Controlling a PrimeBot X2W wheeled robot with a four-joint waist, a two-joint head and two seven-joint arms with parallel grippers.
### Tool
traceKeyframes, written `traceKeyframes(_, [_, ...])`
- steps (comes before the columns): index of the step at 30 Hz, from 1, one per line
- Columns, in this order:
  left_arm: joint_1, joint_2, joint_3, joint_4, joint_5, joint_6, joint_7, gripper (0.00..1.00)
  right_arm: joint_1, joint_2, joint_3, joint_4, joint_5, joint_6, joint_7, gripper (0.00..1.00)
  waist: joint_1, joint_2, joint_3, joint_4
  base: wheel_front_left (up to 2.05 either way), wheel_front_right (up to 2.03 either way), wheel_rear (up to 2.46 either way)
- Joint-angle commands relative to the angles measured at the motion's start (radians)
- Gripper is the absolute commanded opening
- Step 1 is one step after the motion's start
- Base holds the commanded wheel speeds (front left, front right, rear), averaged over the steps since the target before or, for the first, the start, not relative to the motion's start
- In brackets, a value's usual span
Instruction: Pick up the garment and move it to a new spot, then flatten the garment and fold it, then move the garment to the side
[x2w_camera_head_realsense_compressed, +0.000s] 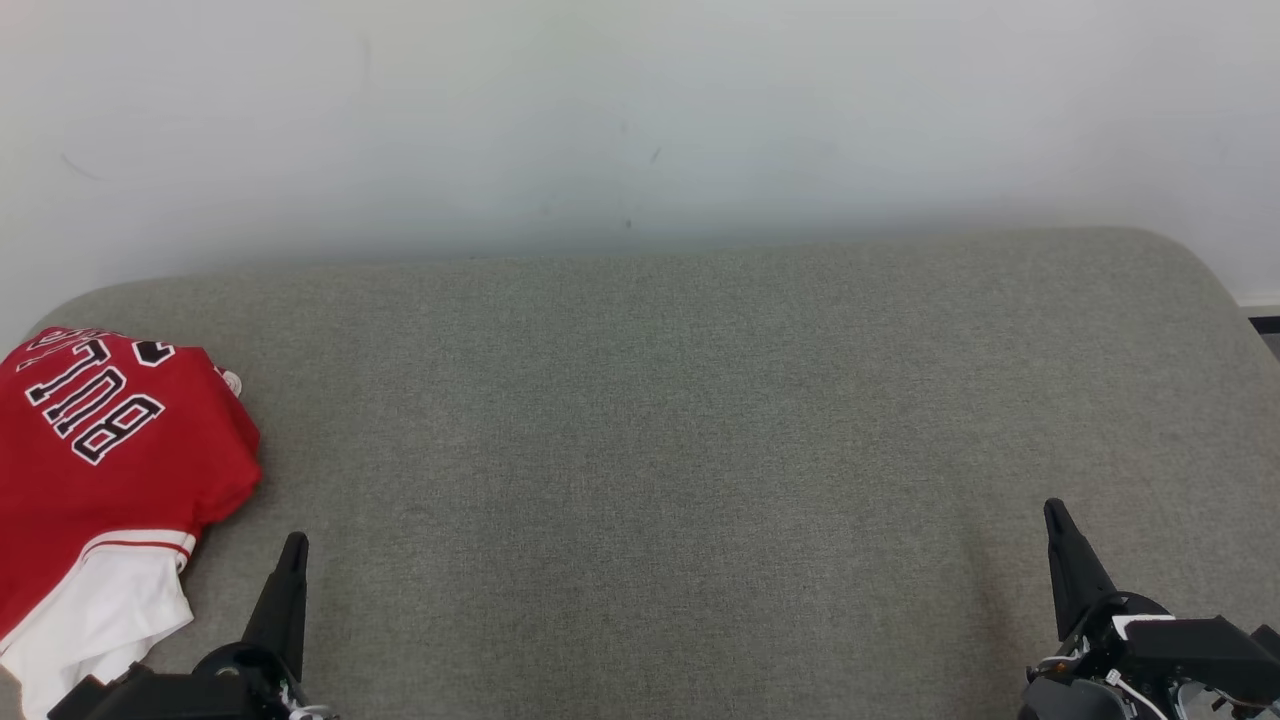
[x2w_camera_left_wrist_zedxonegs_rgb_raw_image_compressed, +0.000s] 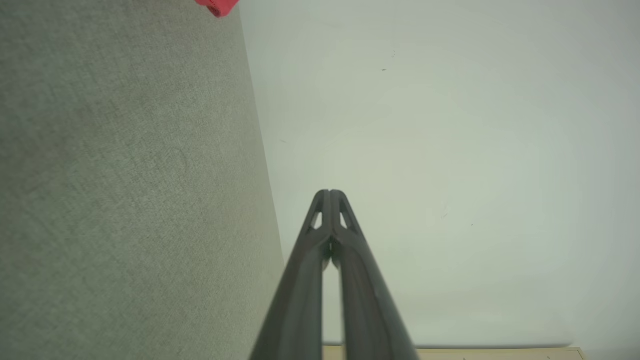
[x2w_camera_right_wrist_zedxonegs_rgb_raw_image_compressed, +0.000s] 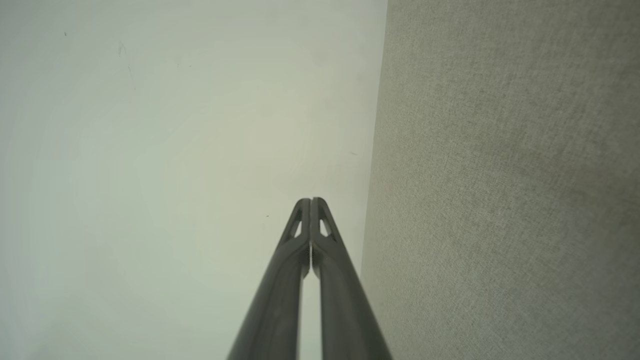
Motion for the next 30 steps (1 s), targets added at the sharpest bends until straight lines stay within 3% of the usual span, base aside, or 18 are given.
traceKeyframes(1, [-0.004, 0.005, 0.002, 0.001, -0.005, -0.003, 0.003, 0.00, -0.004, 0.002, -0.002, 0.001, -0.009, -0.002, 0.003, 0.00, 0.0000, 0.0000, 0.000, 0.000, 0.00, 0.00, 0.00])
traceKeyframes(26, [-0.004, 0.006, 0.002, 0.001, -0.005, -0.003, 0.003, 0.00, -0.004, 0.002, -0.002, 0.002, -0.009, -0.002, 0.003, 0.00, 0.0000, 0.0000, 0.000, 0.000, 0.00, 0.00, 0.00])
traceKeyframes(27, [0.000, 0.000, 0.000, 0.001, 0.000, 0.000, 0.000, 1.00, 0.000, 0.000, 0.000, 0.001, 0.000, 0.000, 0.000, 1.00, 0.0000, 0.0000, 0.000, 0.000, 0.00, 0.00, 0.00])
traceKeyframes(30, [0.018, -0.006, -0.003, 0.024, 0.000, 0.002, -0.002, 1.00, 0.020, 0.003, 0.001, 0.025, 0.001, 0.000, -0.002, 1.00, 0.0000, 0.0000, 0.000, 0.000, 0.00, 0.00, 0.00])
